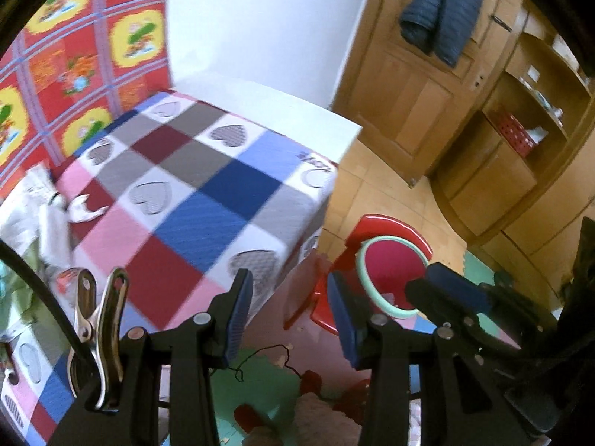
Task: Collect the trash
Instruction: 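Move both open tools away from the bucket back toward the bed, then reach the right tool to the plastic bottle while the left tool reaches the tube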
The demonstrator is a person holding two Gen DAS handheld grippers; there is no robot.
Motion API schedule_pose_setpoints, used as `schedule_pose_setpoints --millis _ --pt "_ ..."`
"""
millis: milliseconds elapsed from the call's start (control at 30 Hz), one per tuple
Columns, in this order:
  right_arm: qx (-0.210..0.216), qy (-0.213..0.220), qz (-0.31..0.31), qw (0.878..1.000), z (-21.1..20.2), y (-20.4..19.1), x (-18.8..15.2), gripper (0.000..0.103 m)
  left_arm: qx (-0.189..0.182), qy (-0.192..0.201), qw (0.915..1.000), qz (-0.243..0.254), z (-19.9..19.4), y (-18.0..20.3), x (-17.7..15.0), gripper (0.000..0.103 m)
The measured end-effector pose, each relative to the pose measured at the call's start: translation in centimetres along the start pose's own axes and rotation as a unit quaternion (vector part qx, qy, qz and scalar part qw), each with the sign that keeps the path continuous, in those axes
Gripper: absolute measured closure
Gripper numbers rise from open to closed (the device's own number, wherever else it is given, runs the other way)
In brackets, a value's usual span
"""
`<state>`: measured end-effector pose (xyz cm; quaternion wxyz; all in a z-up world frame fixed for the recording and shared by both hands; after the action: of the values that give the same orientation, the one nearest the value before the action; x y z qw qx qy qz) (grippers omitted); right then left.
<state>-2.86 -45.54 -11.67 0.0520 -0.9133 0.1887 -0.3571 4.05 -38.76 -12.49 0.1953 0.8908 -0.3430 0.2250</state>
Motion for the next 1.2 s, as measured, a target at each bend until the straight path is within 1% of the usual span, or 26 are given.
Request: schedule_pose_setpoints --millis 200,467,733,900,1067,1200 --pt "0.028 -0.004 -0.028 0.999 0.6 -5.0 0.2 0.076 0.020 0.009 0.9992 -0.033 -2.8 -4.5 -0.9 0.059" --pt "0.058 -0.006 -0.063 0.996 1.5 -11.2 0.2 0.076 0.049 0.027 0.9959 -0.071 -6.2 -10.3 -2.1 0.059" --pt "0.085 -0.015 -0.088 0.992 2.9 -15.7 0.3 0.076 0.075 0.036 0.9912 -0.103 -8.9 -15.3 -3.8 0.059" --pt "0.105 -0.026 -0.106 0.988 4.0 -17.9 0.6 0.076 0.098 0.040 0.9852 -0.135 -10.4 -18.4 -5.0 0.059" --pt "0.129 -0.039 -0.138 0.981 5.8 -20.5 0.7 0.076 0.126 0.041 0.9751 -0.178 -11.3 -21.9 -6.4 0.059" --pt "0.143 -0.053 -0.154 0.976 7.4 -22.0 0.9 0.076 0.149 0.042 0.9653 -0.211 -11.8 -24.4 -7.6 0.059"
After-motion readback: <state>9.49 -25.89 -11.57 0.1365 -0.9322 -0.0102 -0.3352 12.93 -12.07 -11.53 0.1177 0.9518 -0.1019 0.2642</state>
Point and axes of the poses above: each gripper's, at about its wrist camera, not at the fingertips, and z roughly the way its jaws point, y to its right, x to its top, the point moved 10 cm from there along z, roughly the way its jaws point, and after that the axes turned 3 degrees about -x, right-handed, at the moved point
